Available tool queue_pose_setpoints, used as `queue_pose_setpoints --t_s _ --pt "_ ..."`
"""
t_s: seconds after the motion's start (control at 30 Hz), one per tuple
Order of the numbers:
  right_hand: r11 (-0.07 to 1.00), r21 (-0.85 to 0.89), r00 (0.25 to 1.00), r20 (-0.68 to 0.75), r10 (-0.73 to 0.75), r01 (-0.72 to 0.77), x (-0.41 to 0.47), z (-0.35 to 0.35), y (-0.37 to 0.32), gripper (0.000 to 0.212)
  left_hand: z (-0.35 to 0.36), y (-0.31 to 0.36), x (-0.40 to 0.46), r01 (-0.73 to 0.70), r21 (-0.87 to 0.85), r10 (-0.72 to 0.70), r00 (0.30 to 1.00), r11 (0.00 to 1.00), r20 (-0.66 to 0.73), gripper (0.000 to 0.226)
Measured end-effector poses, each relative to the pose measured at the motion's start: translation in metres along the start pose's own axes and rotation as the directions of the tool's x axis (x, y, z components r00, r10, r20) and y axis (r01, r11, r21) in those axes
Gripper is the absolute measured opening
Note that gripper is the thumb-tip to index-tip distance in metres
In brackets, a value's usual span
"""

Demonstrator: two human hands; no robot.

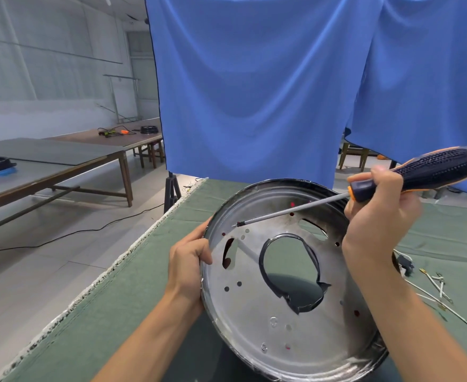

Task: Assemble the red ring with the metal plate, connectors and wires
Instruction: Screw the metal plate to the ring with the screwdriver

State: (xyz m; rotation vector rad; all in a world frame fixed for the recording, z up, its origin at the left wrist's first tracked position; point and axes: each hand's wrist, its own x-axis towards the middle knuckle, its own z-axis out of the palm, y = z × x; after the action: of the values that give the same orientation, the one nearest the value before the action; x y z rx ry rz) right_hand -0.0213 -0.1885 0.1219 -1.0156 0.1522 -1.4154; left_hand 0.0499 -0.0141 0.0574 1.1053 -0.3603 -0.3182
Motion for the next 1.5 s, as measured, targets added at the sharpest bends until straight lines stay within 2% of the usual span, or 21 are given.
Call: queue_pose_setpoints --t_s 0.13,0.2,0.27,0.3,0.4,0.53,0.63,0.77,0.93,1.13,1.33,1.4,1.5 --pt "1.000 0.006 1.000 0.013 -0.010 0.010 -0.001 0.000 -0.001 0.039 0.001 0.001 -0.001 0.034 -0.056 -0.033 0.999 0.998 0.008 0.060" --pt "1.000 0.012 1.000 0.021 -0.012 0.011 -0.002 0.000 -0.002 0.040 0.002 0.001 0.000 0.052 -0.081 -0.051 0.999 0.995 0.007 0.043" --pt "1.000 0.019 1.000 0.021 -0.006 0.006 -0.002 0.000 -0.002 0.039 0.003 0.000 0.001 0.058 -0.105 -0.062 0.997 0.993 -0.039 0.015" --pt "1.000 0.026 1.000 0.020 -0.003 0.002 -0.002 0.000 -0.002 0.039 0.004 -0.001 0.001 0.056 -0.098 -0.062 0.996 0.994 -0.064 0.013" --pt "1.000 0.027 1.000 0.015 -0.007 0.006 0.000 0.000 -0.002 0.040 0.006 -0.001 0.000 0.057 -0.036 -0.060 0.996 0.998 -0.073 0.033" --pt "0.999 0.024 0.999 0.006 -0.037 0.037 0.002 0.000 -0.003 0.039 0.002 -0.002 0.002 0.080 0.089 -0.075 0.995 0.993 -0.062 0.014" --pt "0.998 0.023 0.998 0.008 -0.057 0.057 0.005 0.000 -0.002 0.037 -0.001 -0.004 0.007 0.040 0.218 -0.031 0.999 0.975 -0.044 0.044" --pt "0.998 0.019 0.998 0.022 -0.066 0.066 0.007 -0.001 0.000 0.036 0.000 -0.001 0.006 0.066 0.233 -0.050 0.996 0.970 -0.075 0.060" --pt "0.998 0.017 0.997 0.044 -0.061 0.061 0.006 -0.001 0.001 0.036 0.001 0.003 0.001 0.050 0.167 -0.044 0.998 0.985 -0.037 0.072" --pt "0.998 0.069 0.998 0.068 -0.014 0.010 0.006 -0.001 -0.003 0.036 0.007 0.009 -0.004 0.046 0.074 -0.040 0.997 0.996 -0.072 0.070" --pt "0.997 0.065 0.996 0.090 0.023 -0.029 0.006 -0.001 -0.005 0.037 0.007 0.012 -0.004 0.076 0.058 -0.072 0.995 0.995 -0.071 0.051" --pt "0.999 0.046 0.997 0.081 0.015 -0.019 0.006 -0.001 -0.004 0.039 0.005 0.011 -0.002 0.071 0.099 -0.063 0.995 0.993 -0.079 0.051" --pt "0.999 0.043 0.998 0.066 0.006 -0.009 0.006 -0.002 -0.001 0.037 -0.001 0.008 0.003 0.072 0.266 -0.052 0.995 0.961 -0.081 0.061"
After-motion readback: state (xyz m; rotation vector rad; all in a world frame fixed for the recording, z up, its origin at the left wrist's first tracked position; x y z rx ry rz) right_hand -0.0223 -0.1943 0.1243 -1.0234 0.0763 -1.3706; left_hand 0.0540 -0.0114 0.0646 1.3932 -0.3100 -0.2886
